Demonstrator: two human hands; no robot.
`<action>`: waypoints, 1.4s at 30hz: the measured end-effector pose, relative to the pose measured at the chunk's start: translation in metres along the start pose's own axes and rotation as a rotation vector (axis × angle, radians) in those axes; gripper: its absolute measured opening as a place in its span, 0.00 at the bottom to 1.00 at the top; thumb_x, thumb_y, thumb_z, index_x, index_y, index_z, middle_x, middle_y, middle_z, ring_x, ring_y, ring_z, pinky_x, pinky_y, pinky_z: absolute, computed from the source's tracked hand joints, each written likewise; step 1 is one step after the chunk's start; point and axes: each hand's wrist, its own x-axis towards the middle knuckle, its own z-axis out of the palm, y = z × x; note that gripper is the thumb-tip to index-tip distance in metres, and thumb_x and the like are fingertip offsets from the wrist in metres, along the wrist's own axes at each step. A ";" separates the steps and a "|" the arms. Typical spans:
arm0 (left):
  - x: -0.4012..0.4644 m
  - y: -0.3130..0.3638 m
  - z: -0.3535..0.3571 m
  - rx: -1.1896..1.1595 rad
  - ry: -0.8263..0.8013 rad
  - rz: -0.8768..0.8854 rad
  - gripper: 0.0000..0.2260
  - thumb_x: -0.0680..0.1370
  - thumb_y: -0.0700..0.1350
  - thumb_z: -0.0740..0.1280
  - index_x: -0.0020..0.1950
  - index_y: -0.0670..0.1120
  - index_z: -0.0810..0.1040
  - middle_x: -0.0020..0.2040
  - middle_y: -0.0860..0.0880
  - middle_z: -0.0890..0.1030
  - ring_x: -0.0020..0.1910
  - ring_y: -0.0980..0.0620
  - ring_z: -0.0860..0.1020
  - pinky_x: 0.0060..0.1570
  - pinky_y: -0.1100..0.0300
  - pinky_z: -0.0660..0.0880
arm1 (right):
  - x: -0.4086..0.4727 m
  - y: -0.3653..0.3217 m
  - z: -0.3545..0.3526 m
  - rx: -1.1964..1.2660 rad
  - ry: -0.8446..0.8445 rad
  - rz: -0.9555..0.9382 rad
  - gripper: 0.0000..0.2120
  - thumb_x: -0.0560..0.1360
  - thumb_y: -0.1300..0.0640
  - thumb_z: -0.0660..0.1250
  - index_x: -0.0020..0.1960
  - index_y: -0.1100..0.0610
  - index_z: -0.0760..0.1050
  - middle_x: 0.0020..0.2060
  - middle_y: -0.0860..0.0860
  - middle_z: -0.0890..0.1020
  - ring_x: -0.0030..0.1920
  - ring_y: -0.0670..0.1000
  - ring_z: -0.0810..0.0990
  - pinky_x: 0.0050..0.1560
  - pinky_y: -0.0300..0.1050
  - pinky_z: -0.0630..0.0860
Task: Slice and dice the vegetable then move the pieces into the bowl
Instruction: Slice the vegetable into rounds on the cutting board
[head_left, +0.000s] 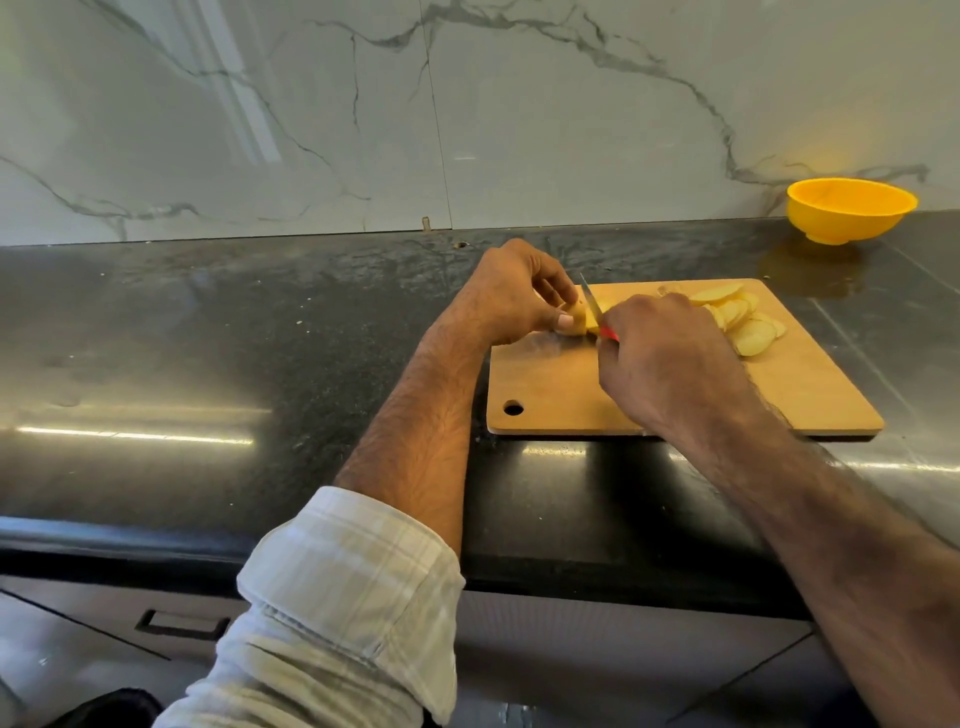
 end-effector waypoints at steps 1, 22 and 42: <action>0.000 0.000 0.000 -0.004 -0.002 0.000 0.09 0.72 0.42 0.83 0.48 0.52 0.88 0.48 0.54 0.86 0.51 0.57 0.84 0.53 0.61 0.81 | 0.000 -0.001 -0.001 0.007 0.011 -0.007 0.10 0.82 0.50 0.67 0.59 0.53 0.80 0.48 0.52 0.80 0.47 0.53 0.77 0.41 0.48 0.73; -0.003 0.007 0.001 -0.055 -0.001 -0.045 0.09 0.71 0.37 0.82 0.45 0.49 0.89 0.42 0.51 0.88 0.44 0.56 0.87 0.50 0.53 0.86 | 0.017 -0.027 -0.015 -0.015 -0.118 -0.025 0.11 0.79 0.53 0.72 0.59 0.56 0.79 0.41 0.50 0.76 0.44 0.52 0.78 0.46 0.48 0.78; 0.001 0.003 0.003 -0.005 0.026 -0.040 0.10 0.72 0.41 0.82 0.51 0.49 0.87 0.47 0.51 0.87 0.47 0.56 0.86 0.53 0.54 0.85 | -0.001 -0.021 -0.008 -0.121 -0.219 -0.058 0.13 0.80 0.54 0.70 0.64 0.54 0.76 0.52 0.54 0.78 0.50 0.53 0.73 0.50 0.49 0.74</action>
